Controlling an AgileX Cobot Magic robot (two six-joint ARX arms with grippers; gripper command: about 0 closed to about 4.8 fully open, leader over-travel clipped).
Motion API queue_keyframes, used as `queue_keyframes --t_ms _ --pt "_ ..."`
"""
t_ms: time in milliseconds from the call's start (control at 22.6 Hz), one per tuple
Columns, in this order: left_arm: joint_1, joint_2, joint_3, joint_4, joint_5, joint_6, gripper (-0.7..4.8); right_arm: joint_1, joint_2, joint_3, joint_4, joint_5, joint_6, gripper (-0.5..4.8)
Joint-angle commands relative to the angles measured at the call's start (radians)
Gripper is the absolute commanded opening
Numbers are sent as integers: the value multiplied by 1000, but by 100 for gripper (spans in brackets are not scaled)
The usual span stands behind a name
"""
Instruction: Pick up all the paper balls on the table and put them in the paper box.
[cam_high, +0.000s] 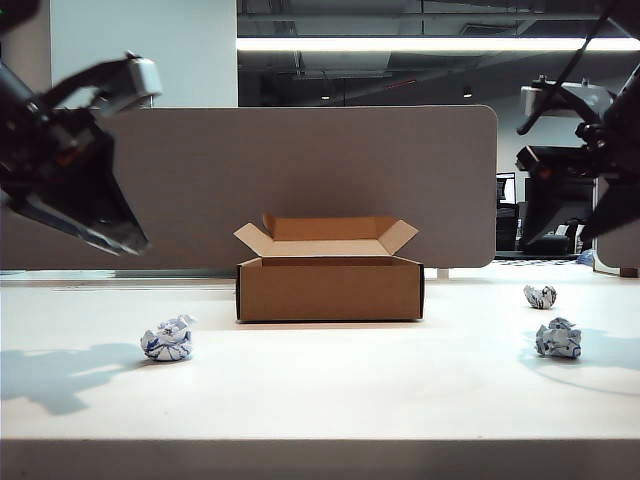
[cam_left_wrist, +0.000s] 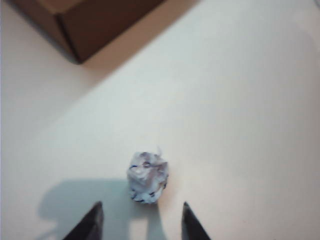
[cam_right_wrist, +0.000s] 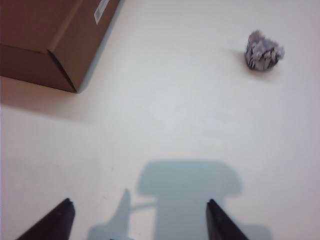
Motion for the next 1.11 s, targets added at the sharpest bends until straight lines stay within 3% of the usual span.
queue_keyframes --t_ms 44,487,752,885,1106 --pt "-26 23 5 21 -14 22 259 2 -7 8 16 -6 58 414" --pt "-48 158 5 109 -31 40 280 2 106 8 13 8 140 415" --pt "-106 186 5 233 -139 40 280 6 151 8 9 1 144 415" --pt "-112 213 5 225 -187 40 280 23 151 8 0 2 145 415" --pt "-112 238 5 209 -188 40 280 81 151 8 -5 13 143 415"
